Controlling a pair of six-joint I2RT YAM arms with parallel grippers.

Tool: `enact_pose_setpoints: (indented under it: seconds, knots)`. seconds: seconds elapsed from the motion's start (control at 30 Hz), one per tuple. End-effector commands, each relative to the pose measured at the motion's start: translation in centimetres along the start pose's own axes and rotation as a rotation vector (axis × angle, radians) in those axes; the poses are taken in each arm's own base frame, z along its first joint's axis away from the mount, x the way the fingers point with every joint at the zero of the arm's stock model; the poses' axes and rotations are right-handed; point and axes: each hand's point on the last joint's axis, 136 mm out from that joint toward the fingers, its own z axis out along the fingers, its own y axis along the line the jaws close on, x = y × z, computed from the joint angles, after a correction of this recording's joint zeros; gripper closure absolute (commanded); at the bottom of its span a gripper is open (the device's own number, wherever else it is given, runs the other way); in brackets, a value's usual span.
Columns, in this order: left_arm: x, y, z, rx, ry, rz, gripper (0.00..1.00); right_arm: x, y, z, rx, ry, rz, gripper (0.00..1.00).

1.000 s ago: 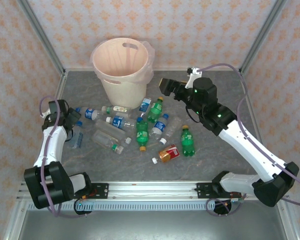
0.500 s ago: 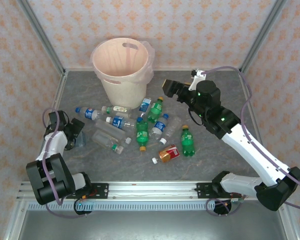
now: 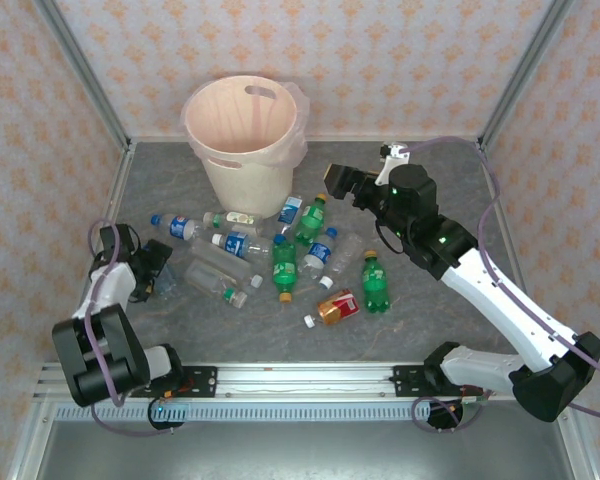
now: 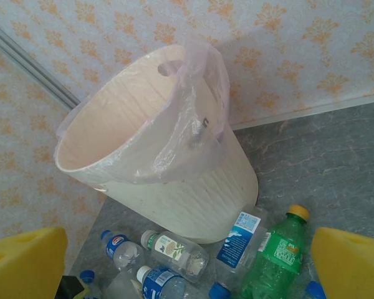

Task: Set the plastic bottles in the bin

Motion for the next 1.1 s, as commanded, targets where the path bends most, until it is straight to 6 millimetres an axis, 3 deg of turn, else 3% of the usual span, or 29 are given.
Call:
enact_pose_setpoints:
  seconds: [0.0, 0.47, 0.67, 0.77, 0.9, 1.07]
  knots:
    - [-0.4, 1.0, 0.5, -0.102, 0.023, 0.084, 0.08, -0.5, 0.4, -0.8, -0.012, -0.018, 0.01, 0.0]
    - [0.8, 1.7, 1.9, -0.222, 0.054, 0.224, 0.16, -0.3, -0.2, -1.9, -0.003, -0.028, 0.004, 0.0]
    - [1.0, 1.5, 1.8, -0.205, 0.058, 0.225, 0.31, -0.1, -0.2, -1.8, -0.004, -0.019, 0.006, 0.0]
    - [1.1, 1.1, 1.4, -0.175, 0.052, 0.22, 0.43, -0.1, -0.1, -1.7, -0.008, -0.016, 0.015, 0.0]
    - [1.1, 0.1, 0.3, -0.116, 0.034, 0.195, 0.42, -0.3, 0.0, -1.6, -0.004, -0.014, 0.022, 0.0]
    - [0.2, -2.5, -2.5, -0.012, -0.016, 0.185, 0.42, -0.6, 0.2, -1.6, -0.003, -0.014, 0.032, 0.0]
